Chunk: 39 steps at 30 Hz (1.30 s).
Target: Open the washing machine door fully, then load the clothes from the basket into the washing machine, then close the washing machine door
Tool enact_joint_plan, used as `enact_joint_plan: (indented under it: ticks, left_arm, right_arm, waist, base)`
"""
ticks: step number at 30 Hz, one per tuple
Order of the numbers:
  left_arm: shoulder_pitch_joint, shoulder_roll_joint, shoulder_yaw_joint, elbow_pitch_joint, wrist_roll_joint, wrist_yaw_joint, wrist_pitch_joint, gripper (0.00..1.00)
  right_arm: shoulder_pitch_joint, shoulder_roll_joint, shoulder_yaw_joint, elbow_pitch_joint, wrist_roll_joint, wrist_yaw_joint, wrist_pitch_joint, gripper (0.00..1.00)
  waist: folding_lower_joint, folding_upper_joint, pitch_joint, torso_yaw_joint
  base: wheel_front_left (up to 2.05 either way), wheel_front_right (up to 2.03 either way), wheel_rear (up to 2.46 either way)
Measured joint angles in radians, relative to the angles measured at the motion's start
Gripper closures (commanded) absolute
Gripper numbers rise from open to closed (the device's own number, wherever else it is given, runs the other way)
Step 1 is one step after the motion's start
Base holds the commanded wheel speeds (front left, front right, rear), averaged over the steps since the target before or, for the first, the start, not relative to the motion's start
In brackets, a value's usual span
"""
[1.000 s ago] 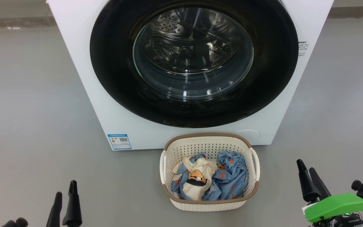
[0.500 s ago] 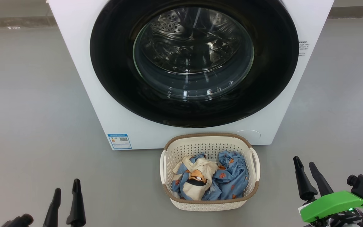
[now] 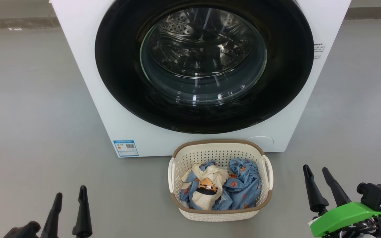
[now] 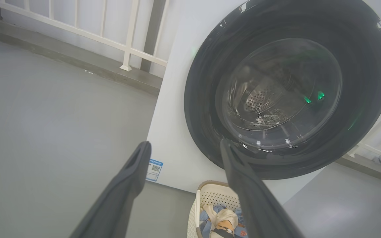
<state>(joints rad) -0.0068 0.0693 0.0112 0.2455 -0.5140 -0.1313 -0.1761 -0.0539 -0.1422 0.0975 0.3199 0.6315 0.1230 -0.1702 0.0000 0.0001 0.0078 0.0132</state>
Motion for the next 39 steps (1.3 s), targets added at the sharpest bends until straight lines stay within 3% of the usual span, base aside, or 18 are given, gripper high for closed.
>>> enact_joint_plan:
  ticks: [28,39]
  left_arm:
    - [-0.010,0.015,-0.010,-0.007,0.284,0.000,-0.072,0.00]
    - [-0.011,0.016,-0.004,0.018,0.286,0.000,-0.074,0.00]
  right_arm:
    - [-0.019,-0.019,0.028,-0.007,-0.265,0.000,-0.078,0.00]
    - [-0.019,-0.015,0.007,-0.009,-0.267,0.000,-0.079,0.00]
  waist:
    - [0.0000,0.0000,0.008,-0.017]
    - [0.0000,0.0000,0.008,-0.021]
  base:
    - [0.00,0.00,0.00]
    - [0.00,0.00,0.00]
